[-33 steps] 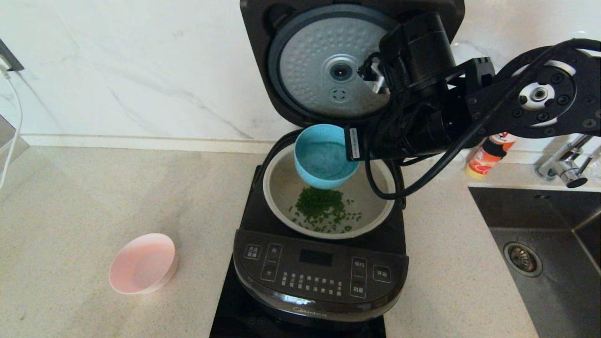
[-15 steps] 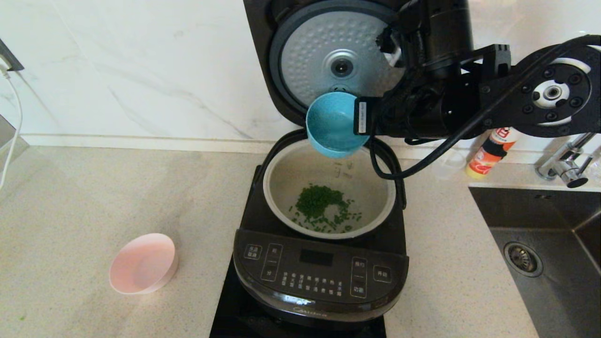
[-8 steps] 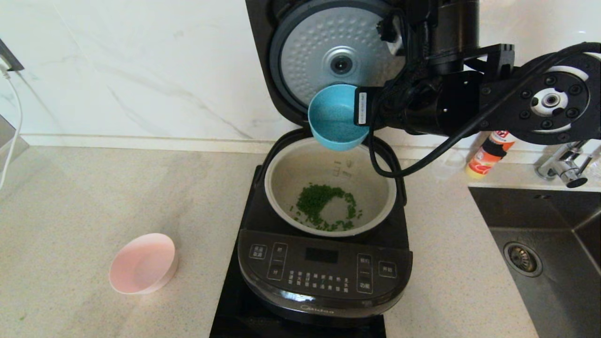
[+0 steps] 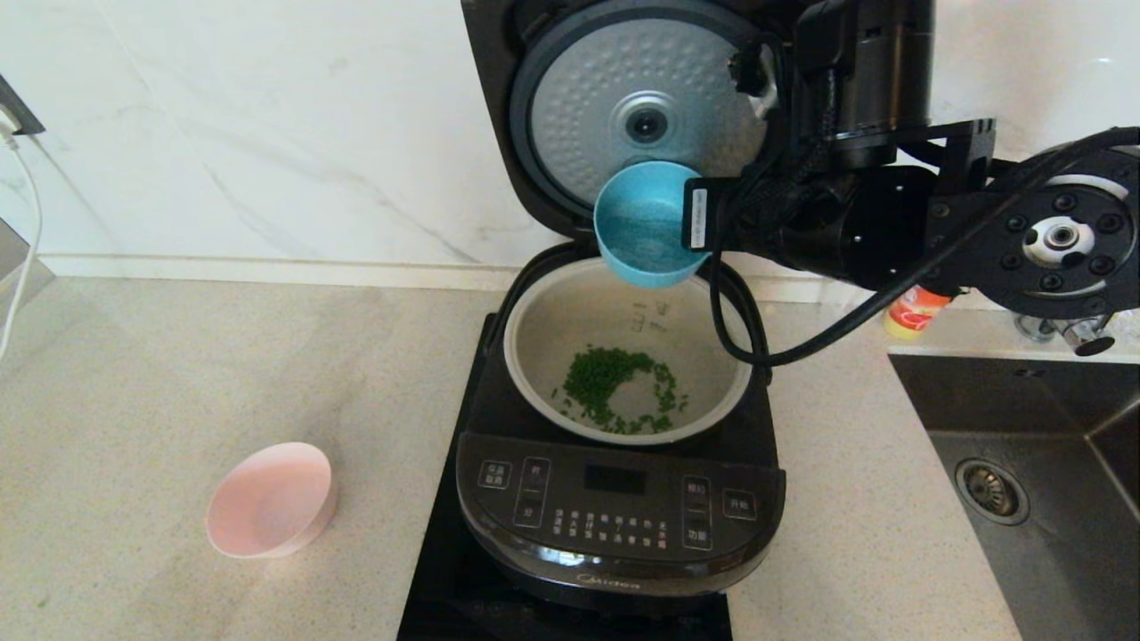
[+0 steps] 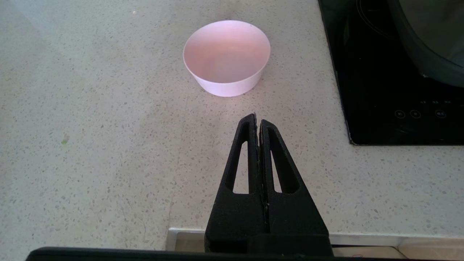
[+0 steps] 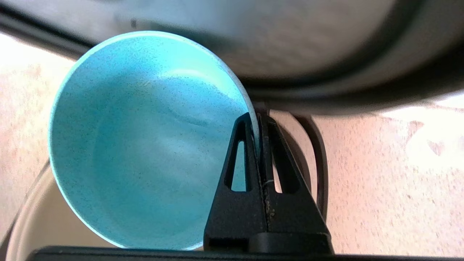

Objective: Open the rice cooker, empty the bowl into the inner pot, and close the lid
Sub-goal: Pour the water from the bowl into the rice cooker

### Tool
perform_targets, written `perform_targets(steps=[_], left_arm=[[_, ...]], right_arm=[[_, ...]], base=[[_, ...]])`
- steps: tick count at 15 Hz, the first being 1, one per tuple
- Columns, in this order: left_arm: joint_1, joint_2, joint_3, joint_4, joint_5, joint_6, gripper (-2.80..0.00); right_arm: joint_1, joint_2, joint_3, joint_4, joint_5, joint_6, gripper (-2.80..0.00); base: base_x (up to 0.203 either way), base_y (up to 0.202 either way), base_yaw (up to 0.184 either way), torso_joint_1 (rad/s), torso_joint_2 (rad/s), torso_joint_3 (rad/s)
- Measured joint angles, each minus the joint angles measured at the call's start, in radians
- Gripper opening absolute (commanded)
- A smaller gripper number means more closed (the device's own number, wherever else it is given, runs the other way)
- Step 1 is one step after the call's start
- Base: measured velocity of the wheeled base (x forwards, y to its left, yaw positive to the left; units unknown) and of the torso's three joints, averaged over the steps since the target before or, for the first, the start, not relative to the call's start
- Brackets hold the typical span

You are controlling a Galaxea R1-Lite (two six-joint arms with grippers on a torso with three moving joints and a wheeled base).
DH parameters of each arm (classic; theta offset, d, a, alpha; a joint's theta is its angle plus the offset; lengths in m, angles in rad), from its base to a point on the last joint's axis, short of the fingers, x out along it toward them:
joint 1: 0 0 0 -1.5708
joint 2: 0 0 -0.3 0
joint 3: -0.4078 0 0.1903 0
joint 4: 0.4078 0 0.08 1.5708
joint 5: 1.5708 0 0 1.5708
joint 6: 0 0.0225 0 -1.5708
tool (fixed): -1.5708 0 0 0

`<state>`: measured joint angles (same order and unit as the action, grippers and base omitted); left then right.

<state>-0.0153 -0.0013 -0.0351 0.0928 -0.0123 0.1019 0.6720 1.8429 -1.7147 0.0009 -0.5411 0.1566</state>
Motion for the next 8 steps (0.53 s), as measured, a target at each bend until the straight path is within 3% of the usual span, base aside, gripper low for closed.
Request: perform_targets(steps=[5,8], left_arm=[[0.0,0.0,0.0,0.0,0.0,0.0,-2.8],[0.0,0.0,0.0,0.0,0.0,0.0,-2.8]], right_arm=[[0.015,-0.05,0.143,-0.102,-0.009,-0.011,-2.8],[0.027,-0.052,0.243,-0.268,-0.048,-0.085,-2.8]], base=[[0.0,0.0,0.0,0.0,0.0,0.0],[0.0,0.0,0.0,0.0,0.0,0.0]])
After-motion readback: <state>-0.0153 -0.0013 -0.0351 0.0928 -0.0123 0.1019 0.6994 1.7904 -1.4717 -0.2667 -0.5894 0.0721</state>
